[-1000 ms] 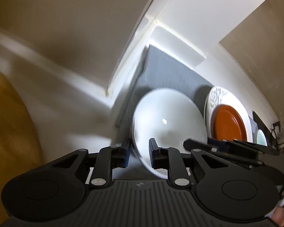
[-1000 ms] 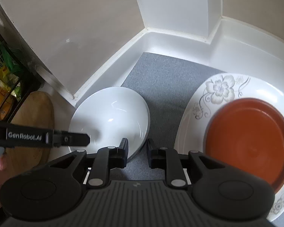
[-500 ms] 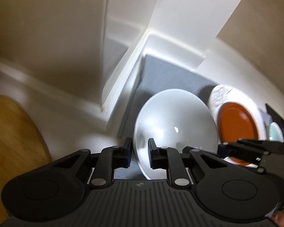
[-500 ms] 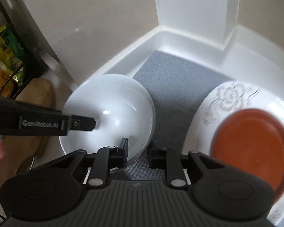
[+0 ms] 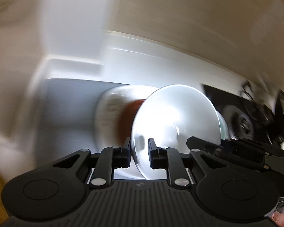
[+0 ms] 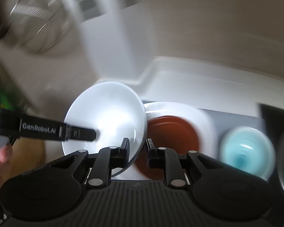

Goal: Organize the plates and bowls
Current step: 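Lift the white bowl and carry it toward the plate stack, then lower the held white bowl into the blue-rimmed bowl with both grippers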

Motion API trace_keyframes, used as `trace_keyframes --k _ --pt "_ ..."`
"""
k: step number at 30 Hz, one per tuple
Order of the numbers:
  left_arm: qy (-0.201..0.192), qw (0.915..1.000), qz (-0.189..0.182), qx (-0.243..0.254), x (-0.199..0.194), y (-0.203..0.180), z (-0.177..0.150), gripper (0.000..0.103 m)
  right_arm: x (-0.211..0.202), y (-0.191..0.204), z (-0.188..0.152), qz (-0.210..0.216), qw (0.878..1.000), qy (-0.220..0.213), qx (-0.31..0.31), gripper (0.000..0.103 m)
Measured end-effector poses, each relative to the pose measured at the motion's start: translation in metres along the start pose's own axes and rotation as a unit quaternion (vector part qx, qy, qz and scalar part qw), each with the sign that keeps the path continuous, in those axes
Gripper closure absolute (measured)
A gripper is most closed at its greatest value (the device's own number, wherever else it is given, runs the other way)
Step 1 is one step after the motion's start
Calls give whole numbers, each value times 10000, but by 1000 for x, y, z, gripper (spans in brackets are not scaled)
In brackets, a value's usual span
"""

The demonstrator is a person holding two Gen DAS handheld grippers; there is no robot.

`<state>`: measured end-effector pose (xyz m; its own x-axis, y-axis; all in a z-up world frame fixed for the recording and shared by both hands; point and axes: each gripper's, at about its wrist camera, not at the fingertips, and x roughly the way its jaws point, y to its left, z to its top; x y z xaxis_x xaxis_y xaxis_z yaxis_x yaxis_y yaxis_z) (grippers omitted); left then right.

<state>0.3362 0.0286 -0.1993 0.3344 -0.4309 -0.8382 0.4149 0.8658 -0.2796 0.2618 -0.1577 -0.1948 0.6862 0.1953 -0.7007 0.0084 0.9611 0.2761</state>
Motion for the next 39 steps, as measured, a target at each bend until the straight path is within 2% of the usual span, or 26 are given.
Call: trace_keyframes --k 5,10,13,16,20,27,33,39 --pt "286 9976 -410 484 33 -56 18 84 -31 -56 -10 -485 9967 -275 590 86" --pt "749 9923 -791 594 63 -83 34 84 -40 -99 -14 -888 9918 -334 852 86" --pt "886 9901 -878 650 81 -96 44 84 -37 -121 -11 -1023 9893 -335 980 87" --pt "1027 9883 -819 781 106 -106 54 84 -29 -137 -8 -1145 9877 -280 1031 87" --pt "1379 9858 -687 665 137 -113 61 85 -10 -149 -10 -1332 9857 -103 1031 87" --pt "1540 9855 -353 621 165 -120 66 85 20 -164 -27 -1337 9835 225 1195 87" --pt "1608 9843 -291 664 176 -125 65 85 25 -175 -32 -1429 9801 226 1360 87" --pt "1612 9838 -162 771 183 -125 61 85 22 -176 -37 -1585 9725 -127 1704 84"
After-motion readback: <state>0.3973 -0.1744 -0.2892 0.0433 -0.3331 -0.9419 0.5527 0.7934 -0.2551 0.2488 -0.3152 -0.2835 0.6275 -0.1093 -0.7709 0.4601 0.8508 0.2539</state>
